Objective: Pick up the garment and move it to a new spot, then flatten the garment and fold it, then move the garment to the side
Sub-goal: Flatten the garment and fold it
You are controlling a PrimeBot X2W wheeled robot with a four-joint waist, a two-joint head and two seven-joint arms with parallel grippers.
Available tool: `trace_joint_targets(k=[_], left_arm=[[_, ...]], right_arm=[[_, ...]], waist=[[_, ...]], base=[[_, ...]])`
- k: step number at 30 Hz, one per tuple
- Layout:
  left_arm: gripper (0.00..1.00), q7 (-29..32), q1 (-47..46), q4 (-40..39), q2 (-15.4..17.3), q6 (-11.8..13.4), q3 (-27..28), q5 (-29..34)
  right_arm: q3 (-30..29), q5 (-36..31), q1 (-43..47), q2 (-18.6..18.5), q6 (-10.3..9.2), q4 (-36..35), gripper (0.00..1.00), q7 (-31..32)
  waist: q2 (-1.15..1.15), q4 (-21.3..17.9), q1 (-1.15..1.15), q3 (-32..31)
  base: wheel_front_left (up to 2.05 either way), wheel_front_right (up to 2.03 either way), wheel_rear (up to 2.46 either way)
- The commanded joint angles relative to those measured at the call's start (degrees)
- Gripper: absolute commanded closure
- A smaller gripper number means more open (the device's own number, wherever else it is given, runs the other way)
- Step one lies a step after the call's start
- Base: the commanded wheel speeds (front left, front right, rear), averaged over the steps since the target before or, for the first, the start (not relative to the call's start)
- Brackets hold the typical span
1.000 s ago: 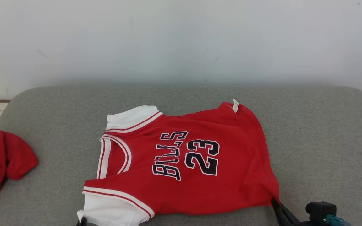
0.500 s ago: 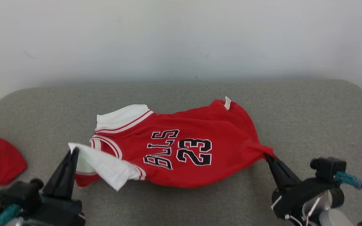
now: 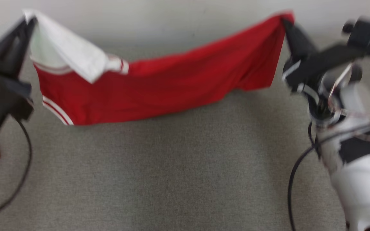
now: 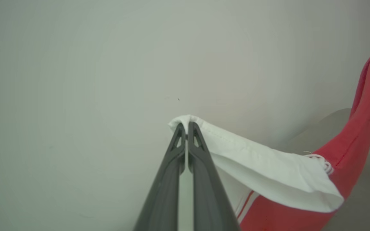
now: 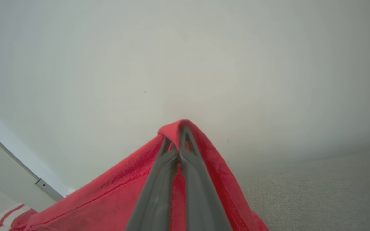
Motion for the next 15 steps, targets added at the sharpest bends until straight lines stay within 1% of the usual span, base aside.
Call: trace_joint_targets(k=[1,4,7,10,13,15], left_arm=[[1.0,-0.29,-3.76,1.73,0.89,0.08,-1.56,-1.31],[1.0,-0.49,-12.12,6.16,1.55,0.07,-5.12,-3.52],[1.0,-0.65,-19.78,10.51,2.08,0.07,-7.91,-5.33],[1.0,-0.61,-29.55,16.49,1.49,0.07,-9.95,-8.59],[1.0,-0.12,-36.33,20.43,1.71,0.06,-11.56,-8.96],[1.0,-0.29,-40.41,22.66,1.3,0.06,-12.32,-9.35]], right_arm=[[-0.49,1.24,-3.94,0.31,-0.04,2.12,1.0,0.26],[-1.95,2.8,-12.86,0.8,-0.03,7.92,1.0,1.02],[-4.01,4.52,-20.78,2.22,-0.03,13.58,1.0,1.09],[-5.4,4.67,-30.93,3.86,-0.02,20.47,1.0,1.37],[-6.56,4.3,-38.32,5.5,-0.02,25.92,1.0,0.47],[-7.81,4.34,-42.46,6.2,-0.02,29.69,1.0,-0.46]], waist=[[0.0,-0.06,-0.02,5.52],[0.0,-0.01,-0.02,7.9],[0.0,-0.28,-0.02,9.97],[0.0,-0.97,-0.02,12.1],[0.0,-1.87,-0.02,13.32],[0.0,-2.32,-0.02,13.9]], base=[[0.0,0.0,0.0],[0.0,0.0,0.0],[0.0,0.0,0.0],[0.0,0.0,0.0],[0.0,0.0,0.0],[0.0,0.0,0.0]])
